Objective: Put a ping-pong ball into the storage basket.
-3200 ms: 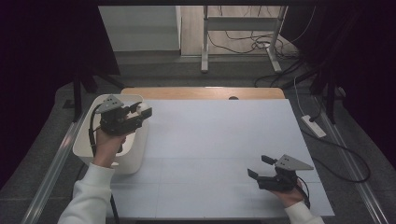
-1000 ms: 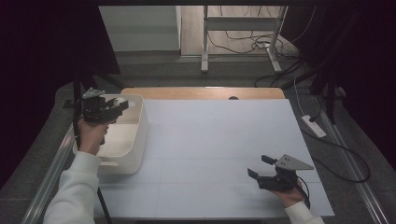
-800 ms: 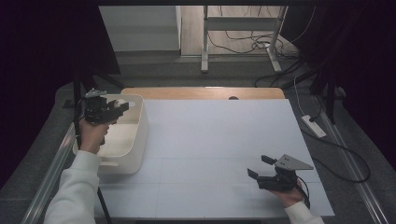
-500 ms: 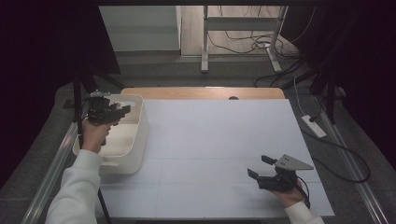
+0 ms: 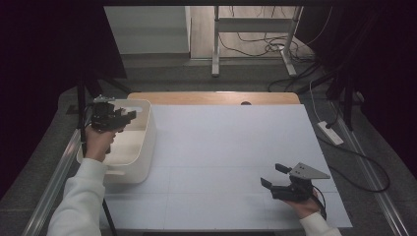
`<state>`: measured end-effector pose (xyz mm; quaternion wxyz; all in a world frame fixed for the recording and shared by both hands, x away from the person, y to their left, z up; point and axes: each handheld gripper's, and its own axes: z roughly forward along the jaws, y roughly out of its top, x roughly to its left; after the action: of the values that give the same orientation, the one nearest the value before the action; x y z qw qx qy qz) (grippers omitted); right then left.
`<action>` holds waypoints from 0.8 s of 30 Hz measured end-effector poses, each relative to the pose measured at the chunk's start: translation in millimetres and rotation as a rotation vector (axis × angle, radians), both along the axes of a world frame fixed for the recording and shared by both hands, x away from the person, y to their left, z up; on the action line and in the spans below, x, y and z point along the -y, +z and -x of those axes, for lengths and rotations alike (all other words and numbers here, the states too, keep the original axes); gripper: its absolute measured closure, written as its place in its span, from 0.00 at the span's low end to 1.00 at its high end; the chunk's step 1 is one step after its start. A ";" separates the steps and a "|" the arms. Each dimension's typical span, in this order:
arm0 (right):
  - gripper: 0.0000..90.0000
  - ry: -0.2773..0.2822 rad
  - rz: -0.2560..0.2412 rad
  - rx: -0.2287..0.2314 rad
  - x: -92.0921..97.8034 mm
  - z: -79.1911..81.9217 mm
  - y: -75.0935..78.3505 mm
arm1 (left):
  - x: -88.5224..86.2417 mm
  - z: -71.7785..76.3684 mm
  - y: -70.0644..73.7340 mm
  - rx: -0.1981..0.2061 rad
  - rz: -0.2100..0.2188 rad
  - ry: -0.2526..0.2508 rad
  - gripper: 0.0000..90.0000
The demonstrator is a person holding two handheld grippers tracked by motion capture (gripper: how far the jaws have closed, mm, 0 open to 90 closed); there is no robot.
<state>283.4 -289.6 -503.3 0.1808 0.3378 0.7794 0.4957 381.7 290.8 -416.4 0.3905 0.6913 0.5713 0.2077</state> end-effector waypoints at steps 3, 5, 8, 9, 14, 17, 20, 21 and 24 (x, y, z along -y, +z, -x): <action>0.21 0.000 0.000 0.000 0.0 0.1 0.0 | 0.5 0.7 0.2 0.006 -0.003 0.003 0.56; 0.21 0.000 -0.001 0.001 0.1 0.1 0.1 | 1.3 1.8 1.6 0.015 -0.012 0.009 0.52; 0.21 0.000 0.000 0.000 0.4 0.1 0.1 | 3.5 6.7 7.5 0.054 -0.003 0.017 0.33; 0.21 0.000 0.000 0.000 0.5 0.1 0.2 | 4.0 9.0 9.7 0.071 0.008 0.010 0.31; 0.21 0.002 0.002 0.001 0.8 0.6 0.1 | 10.2 22.4 21.0 0.143 0.053 -0.067 0.24; 0.21 0.003 -0.001 0.002 0.7 0.7 0.1 | 15.2 29.4 25.8 0.158 0.073 -0.115 0.22; 0.21 0.002 0.000 0.003 0.3 0.4 0.2 | 20.0 36.7 29.6 0.175 0.075 -0.144 0.21; 0.21 0.003 -0.002 0.002 0.1 0.3 0.1 | 21.6 39.3 30.8 0.182 0.081 -0.156 0.21; 0.21 0.003 -0.001 0.002 0.1 0.1 0.1 | 26.1 46.9 35.1 0.198 0.099 -0.204 0.21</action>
<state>283.3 -289.7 -503.3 0.1806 0.3362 0.7796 0.4966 334.8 264.7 -381.3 0.4976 0.7017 0.4666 0.2055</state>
